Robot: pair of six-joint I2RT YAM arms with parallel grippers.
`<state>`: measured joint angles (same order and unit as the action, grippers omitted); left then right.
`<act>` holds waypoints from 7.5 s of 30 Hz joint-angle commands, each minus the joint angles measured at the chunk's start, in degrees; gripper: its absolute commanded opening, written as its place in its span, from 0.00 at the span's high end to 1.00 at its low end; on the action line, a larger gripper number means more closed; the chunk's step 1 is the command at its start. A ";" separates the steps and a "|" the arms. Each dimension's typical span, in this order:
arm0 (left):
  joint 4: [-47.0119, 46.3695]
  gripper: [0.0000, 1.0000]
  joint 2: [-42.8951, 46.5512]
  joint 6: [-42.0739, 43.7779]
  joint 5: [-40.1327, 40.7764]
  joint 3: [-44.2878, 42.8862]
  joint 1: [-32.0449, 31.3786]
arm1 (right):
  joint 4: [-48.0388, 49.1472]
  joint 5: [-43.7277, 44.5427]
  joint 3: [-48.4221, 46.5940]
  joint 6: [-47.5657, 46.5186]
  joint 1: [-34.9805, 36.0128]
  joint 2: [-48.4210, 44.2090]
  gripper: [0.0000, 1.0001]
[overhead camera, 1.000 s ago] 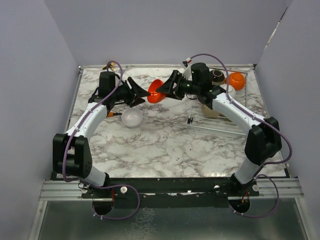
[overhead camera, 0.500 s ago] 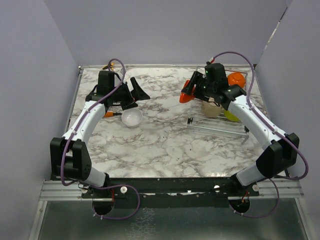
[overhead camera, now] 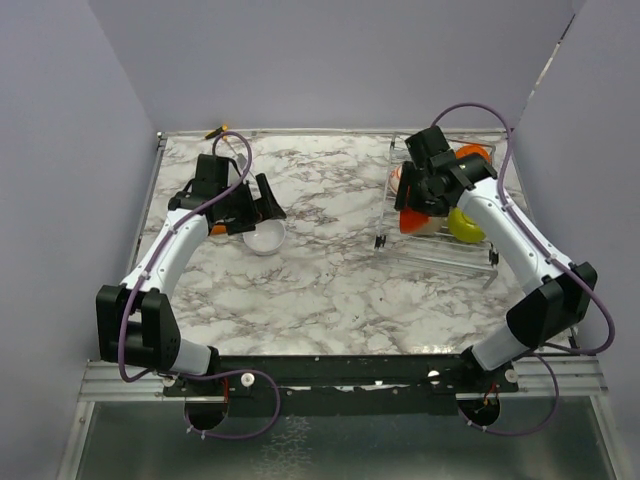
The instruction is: Load the bowls into the dish rack
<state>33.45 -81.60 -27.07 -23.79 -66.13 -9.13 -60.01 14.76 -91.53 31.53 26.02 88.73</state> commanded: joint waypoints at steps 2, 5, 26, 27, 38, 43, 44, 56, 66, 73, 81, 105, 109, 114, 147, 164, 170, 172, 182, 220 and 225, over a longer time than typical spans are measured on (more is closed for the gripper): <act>0.55 0.01 1.55 0.67 2.61 2.32 -0.06 | -7.03 3.60 -1.53 -1.16 -0.01 4.52 0.57; 0.25 0.01 1.58 0.53 2.46 2.82 -0.02 | -5.19 1.22 -1.94 -1.89 0.02 6.26 0.57; 0.66 0.01 3.29 1.58 1.31 5.04 -0.02 | -4.52 11.47 -1.15 -0.09 0.01 12.10 0.58; 0.65 0.01 3.15 1.66 1.23 4.92 -0.02 | -4.08 10.03 -1.05 -0.53 0.00 11.75 0.58; 0.65 0.01 3.46 1.84 1.29 5.54 -0.07 | -9.78 0.90 -1.49 -3.97 0.12 10.43 0.57; 0.70 0.01 3.40 1.90 1.38 5.79 -0.02 | -14.20 2.78 -1.66 -3.78 0.08 11.41 0.56; 0.66 0.01 3.46 1.93 1.38 5.83 -0.05 | -14.52 2.91 -1.61 -3.69 0.08 11.77 0.55; 0.65 0.01 3.60 2.09 1.68 6.19 -0.02 | -23.82 13.75 -7.43 -1.40 6.23 20.50 0.47; 0.65 0.01 3.13 2.20 1.72 6.02 -0.06 | -23.77 15.89 -5.72 -2.22 7.75 23.23 0.38; 0.92 0.01 2.53 2.28 1.60 5.42 -0.02 | -23.49 16.48 -6.98 -3.58 9.16 24.45 0.22; 1.08 0.01 1.97 2.30 1.50 4.94 -0.02 | -21.26 12.08 -10.48 -5.24 9.66 22.97 0.05; 1.42 0.01 1.45 2.27 1.19 5.04 -0.02 | -7.77 2.54 -6.70 -21.24 9.69 15.56 0.06; 1.35 0.01 1.36 2.15 0.97 4.98 -0.09 | 0.23 -3.21 -1.03 -34.65 9.66 10.97 0.04; 1.53 0.01 0.89 2.04 0.34 4.33 -0.02 | 2.75 -3.52 1.48 -45.62 9.66 8.63 0.04; 3.06 0.01 0.72 2.21 1.62 2.69 -0.06 | 7.99 -5.71 10.40 -62.53 7.38 8.75 0.04; 3.81 0.01 1.79 2.43 2.48 2.86 -0.08 | 8.62 -3.94 13.48 -62.74 7.11 8.17 0.06; 3.84 0.01 1.53 2.55 2.47 2.76 -0.02 | 9.06 -3.55 15.18 -63.01 7.11 7.15 0.12; 3.82 0.01 1.53 2.59 2.44 2.82 -0.02 | 9.25 -3.24 15.03 -63.07 7.11 6.80 0.18; 3.82 0.01 1.10 2.64 2.70 2.93 -0.02 | 8.94 -0.83 13.87 -62.37 7.16 2.98 0.44; 3.78 0.01 -1.10 2.90 2.37 2.93 -0.09 | -6.61 7.26 8.04 -22.77 7.11 12.87 0.46; 3.73 0.01 -1.03 2.90 2.41 2.93 -0.02 | -7.38 7.27 6.15 -16.71 7.09 15.59 0.43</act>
<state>36.49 -82.43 -24.97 -22.41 -62.59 -9.13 -61.17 24.77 -85.21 3.77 32.84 100.66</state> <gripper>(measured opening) 0.987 0.665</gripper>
